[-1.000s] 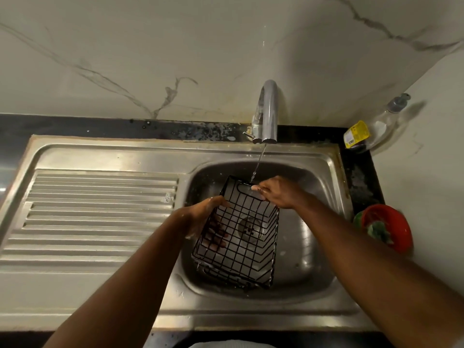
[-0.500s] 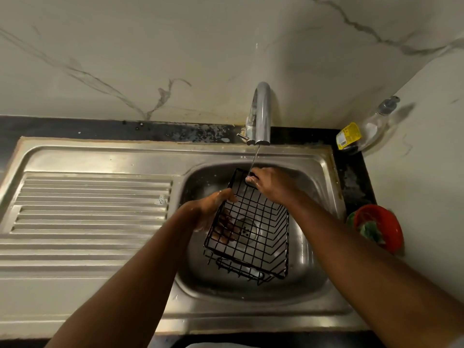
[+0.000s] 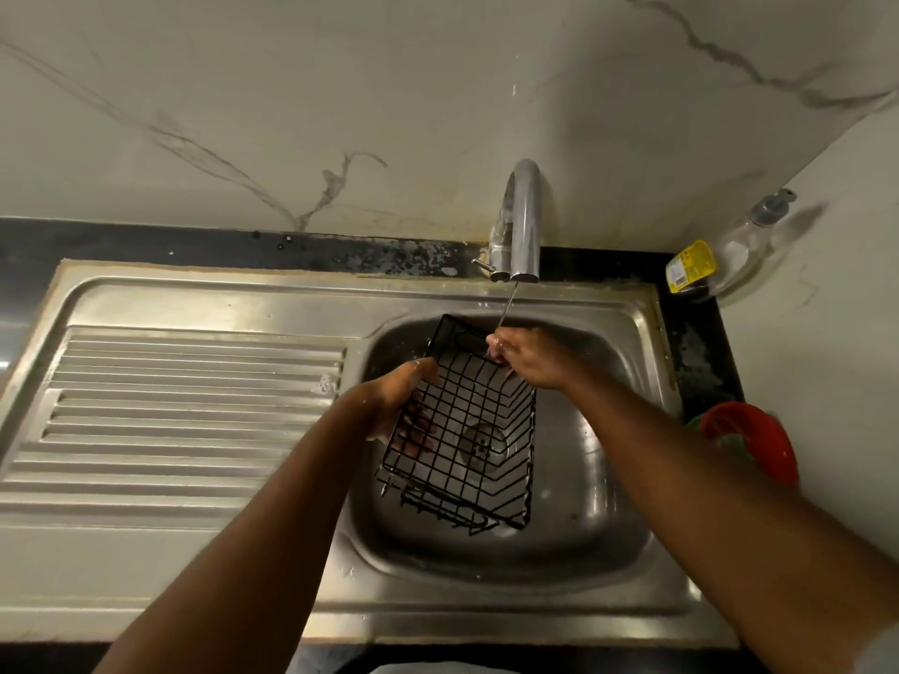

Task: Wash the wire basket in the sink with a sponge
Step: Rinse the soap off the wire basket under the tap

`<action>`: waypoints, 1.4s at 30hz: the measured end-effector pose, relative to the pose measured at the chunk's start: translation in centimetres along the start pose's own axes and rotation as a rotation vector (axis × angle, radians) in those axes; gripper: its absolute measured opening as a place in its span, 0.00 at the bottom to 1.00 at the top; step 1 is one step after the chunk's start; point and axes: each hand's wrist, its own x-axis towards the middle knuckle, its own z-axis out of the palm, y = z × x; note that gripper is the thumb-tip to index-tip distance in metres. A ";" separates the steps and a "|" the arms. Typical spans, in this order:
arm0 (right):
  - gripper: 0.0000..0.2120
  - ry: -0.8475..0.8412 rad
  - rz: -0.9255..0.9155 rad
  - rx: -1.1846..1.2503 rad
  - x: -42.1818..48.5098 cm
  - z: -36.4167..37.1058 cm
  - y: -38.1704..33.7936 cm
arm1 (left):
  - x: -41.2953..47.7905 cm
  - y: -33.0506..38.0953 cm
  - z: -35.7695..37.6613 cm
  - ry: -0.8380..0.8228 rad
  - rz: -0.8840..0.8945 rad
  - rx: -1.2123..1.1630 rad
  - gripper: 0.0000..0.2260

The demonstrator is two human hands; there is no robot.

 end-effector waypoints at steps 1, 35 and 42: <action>0.17 -0.025 0.039 0.054 -0.1 0.1 0.2 | 0.0 0.1 0.1 0.006 0.002 0.015 0.20; 0.11 -0.081 -0.073 0.101 -1.1 1.3 -5.1 | 2.3 1.6 -1.2 -0.011 0.100 0.325 0.26; 0.14 0.113 0.033 0.279 -0.7 1.1 -2.5 | 3.1 1.5 1.7 0.042 0.169 0.176 0.23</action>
